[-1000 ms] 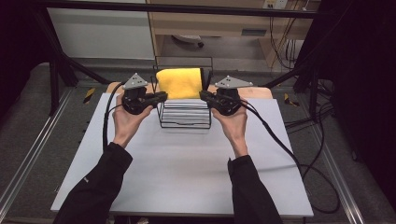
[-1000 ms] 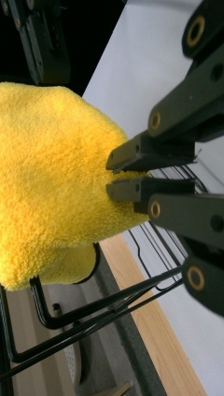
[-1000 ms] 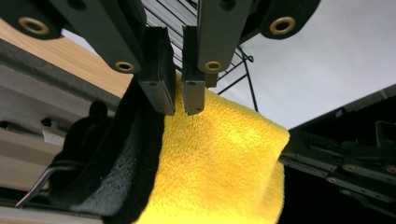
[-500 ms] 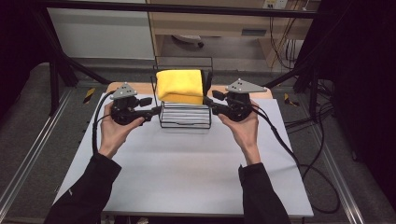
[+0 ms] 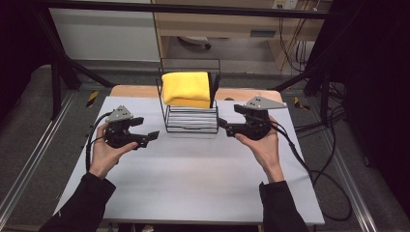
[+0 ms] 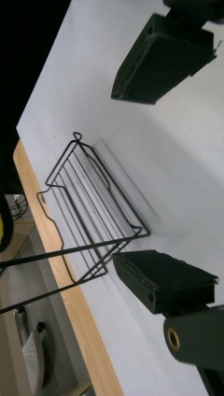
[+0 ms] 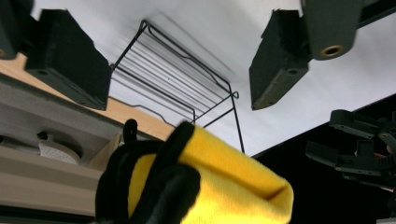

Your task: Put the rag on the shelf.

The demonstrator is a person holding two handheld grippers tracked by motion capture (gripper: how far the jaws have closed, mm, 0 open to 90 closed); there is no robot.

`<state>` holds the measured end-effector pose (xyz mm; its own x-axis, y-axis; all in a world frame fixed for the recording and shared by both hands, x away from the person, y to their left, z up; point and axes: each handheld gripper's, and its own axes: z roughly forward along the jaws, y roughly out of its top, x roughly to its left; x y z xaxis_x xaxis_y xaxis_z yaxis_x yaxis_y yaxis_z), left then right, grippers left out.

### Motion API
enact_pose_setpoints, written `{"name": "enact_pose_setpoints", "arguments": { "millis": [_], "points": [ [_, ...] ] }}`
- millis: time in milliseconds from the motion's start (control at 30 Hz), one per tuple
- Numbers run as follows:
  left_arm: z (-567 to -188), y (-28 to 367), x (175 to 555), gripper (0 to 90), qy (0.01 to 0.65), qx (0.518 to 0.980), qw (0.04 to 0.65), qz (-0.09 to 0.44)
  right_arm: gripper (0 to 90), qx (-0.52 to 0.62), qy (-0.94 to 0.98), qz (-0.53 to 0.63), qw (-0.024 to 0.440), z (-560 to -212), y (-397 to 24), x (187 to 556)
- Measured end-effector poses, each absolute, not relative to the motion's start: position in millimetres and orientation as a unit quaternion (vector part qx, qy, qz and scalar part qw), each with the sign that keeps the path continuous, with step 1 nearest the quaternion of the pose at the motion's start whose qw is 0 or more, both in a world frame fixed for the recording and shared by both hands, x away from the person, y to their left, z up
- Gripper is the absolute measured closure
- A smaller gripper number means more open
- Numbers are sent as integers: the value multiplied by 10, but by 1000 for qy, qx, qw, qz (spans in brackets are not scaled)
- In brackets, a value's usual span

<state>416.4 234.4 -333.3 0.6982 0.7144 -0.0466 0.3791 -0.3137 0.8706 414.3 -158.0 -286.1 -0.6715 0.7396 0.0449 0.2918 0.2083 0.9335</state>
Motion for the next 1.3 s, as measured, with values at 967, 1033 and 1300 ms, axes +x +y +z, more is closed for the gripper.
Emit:
{"name": "enact_pose_setpoints", "arguments": {
  "millis": [967,1033,1300],
  "points": [
    [-4135,2801,3767,92,369,791,457,170,12,391,751,508,157,-3942,-2262,3817],
    [-4166,2820,3752,92,369,791,456,171,8,394,754,503,153,-4014,-2300,3792],
    [-4282,2883,3684,91,370,795,449,169,7,411,764,475,146,-4294,-2464,3703]
  ]
}}
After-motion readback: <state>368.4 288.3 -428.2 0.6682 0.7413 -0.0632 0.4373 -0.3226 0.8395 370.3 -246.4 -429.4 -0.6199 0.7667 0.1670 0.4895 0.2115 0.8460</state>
